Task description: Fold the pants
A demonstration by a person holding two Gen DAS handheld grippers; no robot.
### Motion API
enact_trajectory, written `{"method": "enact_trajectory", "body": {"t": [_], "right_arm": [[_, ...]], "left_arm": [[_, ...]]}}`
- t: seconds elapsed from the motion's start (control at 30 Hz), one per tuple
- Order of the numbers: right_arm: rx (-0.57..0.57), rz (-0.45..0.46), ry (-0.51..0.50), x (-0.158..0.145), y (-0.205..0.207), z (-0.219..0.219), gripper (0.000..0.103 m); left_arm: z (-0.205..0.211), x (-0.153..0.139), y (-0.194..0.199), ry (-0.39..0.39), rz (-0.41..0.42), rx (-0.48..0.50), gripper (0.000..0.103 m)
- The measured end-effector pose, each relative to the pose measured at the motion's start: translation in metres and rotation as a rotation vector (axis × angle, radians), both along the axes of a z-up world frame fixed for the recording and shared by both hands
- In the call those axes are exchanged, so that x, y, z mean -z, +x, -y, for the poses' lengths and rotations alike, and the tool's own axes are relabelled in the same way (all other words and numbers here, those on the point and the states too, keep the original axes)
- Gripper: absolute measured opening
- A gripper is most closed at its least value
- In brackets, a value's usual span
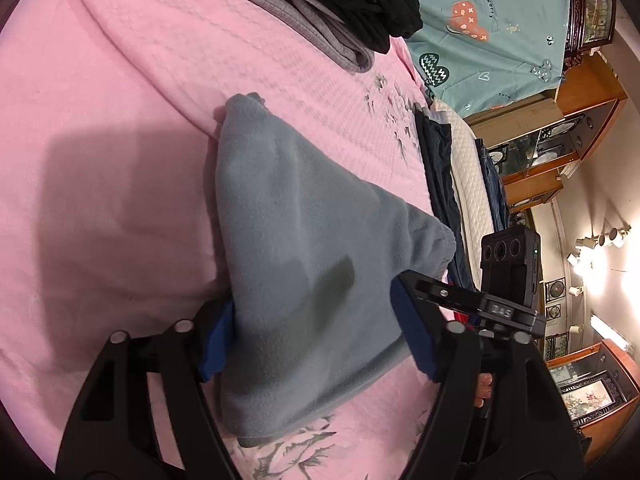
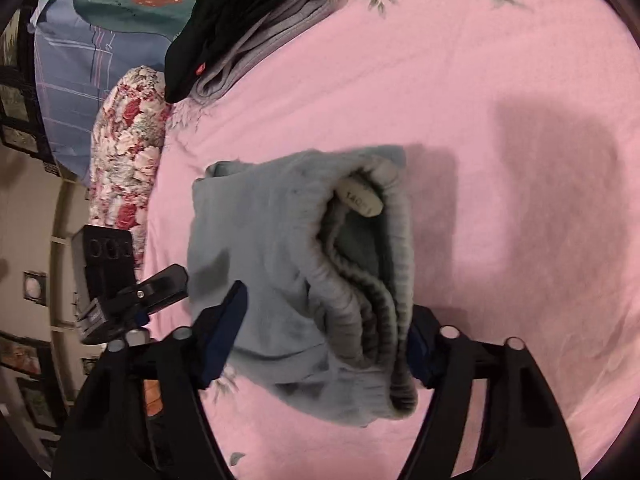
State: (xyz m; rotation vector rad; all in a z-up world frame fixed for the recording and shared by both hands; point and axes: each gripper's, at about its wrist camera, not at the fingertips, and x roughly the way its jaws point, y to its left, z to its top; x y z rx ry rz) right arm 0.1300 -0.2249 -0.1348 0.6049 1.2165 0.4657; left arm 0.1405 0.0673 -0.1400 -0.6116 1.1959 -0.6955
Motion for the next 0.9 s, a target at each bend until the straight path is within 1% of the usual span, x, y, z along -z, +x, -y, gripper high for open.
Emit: {"method": "enact_trajectory", "body": {"t": [0.03, 0.07, 0.1, 0.13, 0.17, 0.23, 0.27, 0.3, 0.37, 0.47, 0.57, 0.63, 0.73, 0.8, 0.87, 0.9], "right_arm": [[0.007, 0.004, -0.008, 0.000, 0.000, 0.000, 0.056], [0.021, 0.003, -0.011, 0.002, 0.000, 0.003, 0.041], [0.035, 0.001, -0.009, 0.005, 0.000, 0.006, 0.027], [0.041, 0.000, 0.003, 0.008, 0.000, 0.008, 0.025], [0.046, 0.008, 0.009, 0.008, -0.002, 0.009, 0.022], [0.046, 0.047, -0.031, 0.000, -0.008, 0.004, 0.020], [0.043, 0.073, -0.056, -0.006, -0.012, 0.001, 0.020], [0.039, 0.101, -0.076, -0.013, -0.016, -0.003, 0.020], [0.026, 0.157, -0.103, -0.029, -0.025, -0.010, 0.020], [0.003, 0.215, -0.131, -0.050, -0.032, -0.018, 0.020], [-0.026, 0.266, -0.139, -0.071, -0.029, -0.024, 0.020], [-0.038, 0.294, -0.136, -0.086, -0.019, -0.026, 0.020], [-0.046, 0.333, -0.131, -0.114, 0.004, -0.031, 0.019], [-0.060, 0.381, -0.127, -0.145, 0.030, -0.034, 0.019], [-0.051, 0.421, -0.125, -0.178, 0.067, -0.039, 0.019], [-0.040, 0.436, -0.124, -0.191, 0.086, -0.040, 0.019]], "left_arm": [[0.000, 0.002, 0.000, 0.007, -0.010, -0.004, 0.049], [-0.001, 0.005, 0.001, 0.012, -0.024, -0.014, 0.034], [-0.003, 0.007, 0.001, 0.006, -0.034, -0.025, 0.028], [-0.004, 0.007, 0.000, -0.003, -0.031, -0.028, 0.028], [-0.005, 0.002, -0.004, -0.009, -0.008, -0.030, 0.026], [-0.005, -0.011, -0.011, -0.014, 0.055, -0.019, 0.024], [-0.005, -0.020, -0.017, -0.031, 0.087, -0.011, 0.022], [-0.006, -0.025, -0.019, -0.047, 0.097, -0.005, 0.019], [-0.008, -0.036, -0.023, -0.078, 0.098, -0.002, 0.017], [-0.012, -0.060, -0.021, -0.068, 0.139, -0.003, 0.017], [-0.016, -0.087, -0.007, -0.063, 0.177, -0.004, 0.017], [-0.019, -0.109, 0.011, -0.045, 0.201, -0.015, 0.016], [-0.024, -0.159, 0.053, -0.026, 0.278, -0.040, 0.015], [-0.027, -0.191, 0.095, 0.004, 0.306, -0.063, 0.015], [-0.029, -0.215, 0.140, 0.038, 0.328, -0.088, 0.015], [-0.029, -0.223, 0.160, 0.048, 0.334, -0.089, 0.015]]}}
